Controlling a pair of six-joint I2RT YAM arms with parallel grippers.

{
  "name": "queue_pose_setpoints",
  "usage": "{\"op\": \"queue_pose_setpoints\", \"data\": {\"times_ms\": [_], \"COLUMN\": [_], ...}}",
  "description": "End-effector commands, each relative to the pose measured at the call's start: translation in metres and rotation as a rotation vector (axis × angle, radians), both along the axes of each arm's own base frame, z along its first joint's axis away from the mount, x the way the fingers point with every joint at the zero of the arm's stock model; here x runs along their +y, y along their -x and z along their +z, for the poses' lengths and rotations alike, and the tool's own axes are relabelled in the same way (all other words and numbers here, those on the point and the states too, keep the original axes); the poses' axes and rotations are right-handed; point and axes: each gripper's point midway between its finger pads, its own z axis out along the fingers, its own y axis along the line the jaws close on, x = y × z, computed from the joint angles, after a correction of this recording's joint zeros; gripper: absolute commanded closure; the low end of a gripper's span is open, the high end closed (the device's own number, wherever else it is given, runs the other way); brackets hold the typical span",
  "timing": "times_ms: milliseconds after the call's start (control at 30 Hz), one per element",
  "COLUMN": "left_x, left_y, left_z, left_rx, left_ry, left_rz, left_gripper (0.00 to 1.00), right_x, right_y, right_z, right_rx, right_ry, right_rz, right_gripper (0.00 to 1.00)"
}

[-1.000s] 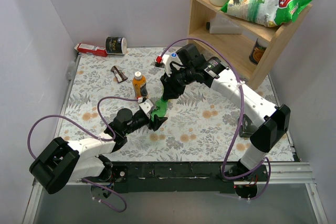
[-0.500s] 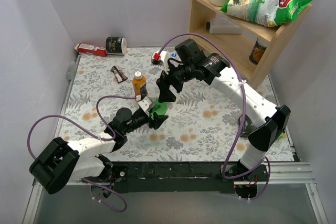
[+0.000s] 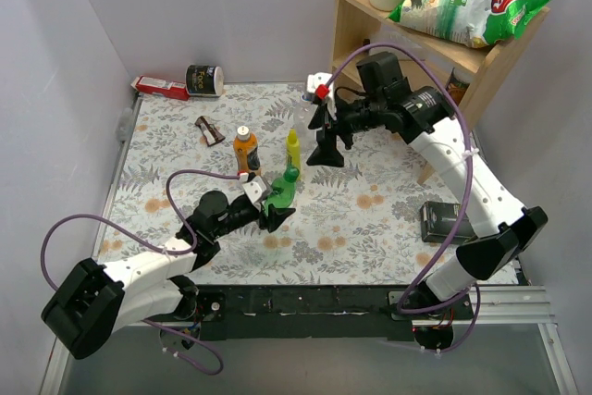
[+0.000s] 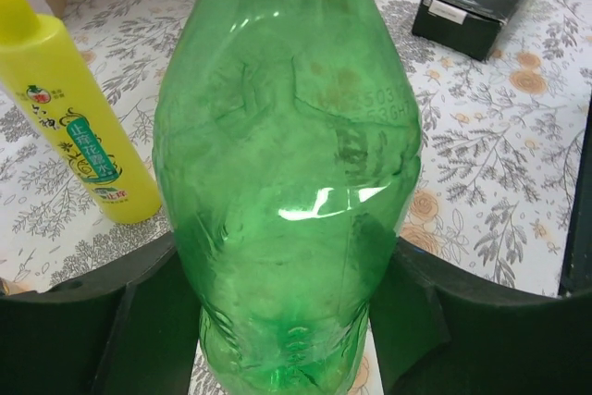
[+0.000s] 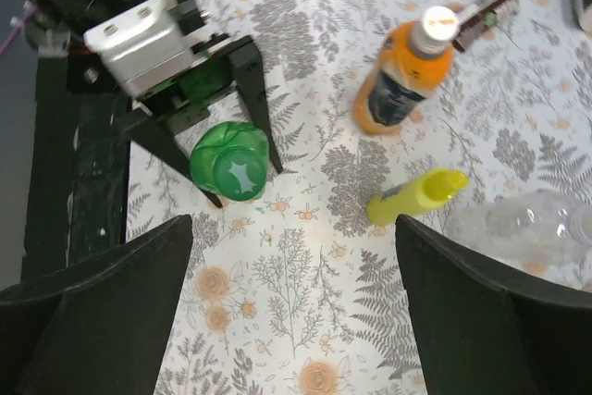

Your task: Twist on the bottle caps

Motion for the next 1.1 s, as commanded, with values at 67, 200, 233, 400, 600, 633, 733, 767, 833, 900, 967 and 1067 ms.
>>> {"op": "queue_pose_setpoints", "data": {"times_ms": [67, 200, 233, 400, 600, 633, 733, 767, 833, 900, 967, 1067], "left_x": [-0.006, -0.008, -0.009, -0.014, -0.018, -0.018, -0.019, -0.019, -0.019, -0.019, -0.018, -0.017], "left_y": [0.013, 0.015, 0.014, 0.015, 0.013, 0.012, 0.009, 0.010, 0.009, 0.007, 0.005, 0.001], "left_z": [0.017, 0.017, 0.018, 0.020, 0.023, 0.024, 0.026, 0.026, 0.027, 0.028, 0.030, 0.033], "left_rx": [-0.061, -0.057, -0.060, -0.068, -0.070, -0.063, -0.054, -0.052, -0.051, -0.046, -0.049, -0.042], "left_ry": [-0.038, -0.052, -0.051, -0.057, -0.055, -0.051, -0.041, -0.042, -0.036, -0.030, -0.021, -0.010], "left_rz": [-0.107, -0.129, -0.131, -0.161, -0.177, -0.167, -0.156, -0.156, -0.152, -0.141, -0.128, -0.107], "left_gripper": [1.00, 1.00, 1.00, 1.00, 1.00, 1.00, 1.00, 1.00, 1.00, 1.00, 1.00, 1.00], "right_x": [0.000, 0.001, 0.003, 0.007, 0.011, 0.012, 0.013, 0.013, 0.013, 0.012, 0.010, 0.008], "right_y": [0.057, 0.067, 0.071, 0.073, 0.074, 0.074, 0.074, 0.074, 0.073, 0.072, 0.070, 0.069], "right_z": [-0.027, -0.038, -0.040, -0.048, -0.052, -0.052, -0.054, -0.055, -0.060, -0.063, -0.070, -0.075], "right_rx": [-0.152, -0.221, -0.247, -0.331, -0.362, -0.364, -0.358, -0.355, -0.349, -0.338, -0.314, -0.300], "right_ry": [0.071, 0.085, 0.084, 0.095, 0.098, 0.098, 0.102, 0.105, 0.115, 0.125, 0.146, 0.170], "right_rz": [0.377, 0.437, 0.453, 0.472, 0.469, 0.469, 0.459, 0.458, 0.451, 0.441, 0.425, 0.416], "right_gripper": [0.07, 0.07, 0.07, 0.06, 0.06, 0.06, 0.06, 0.06, 0.06, 0.06, 0.07, 0.07]}}
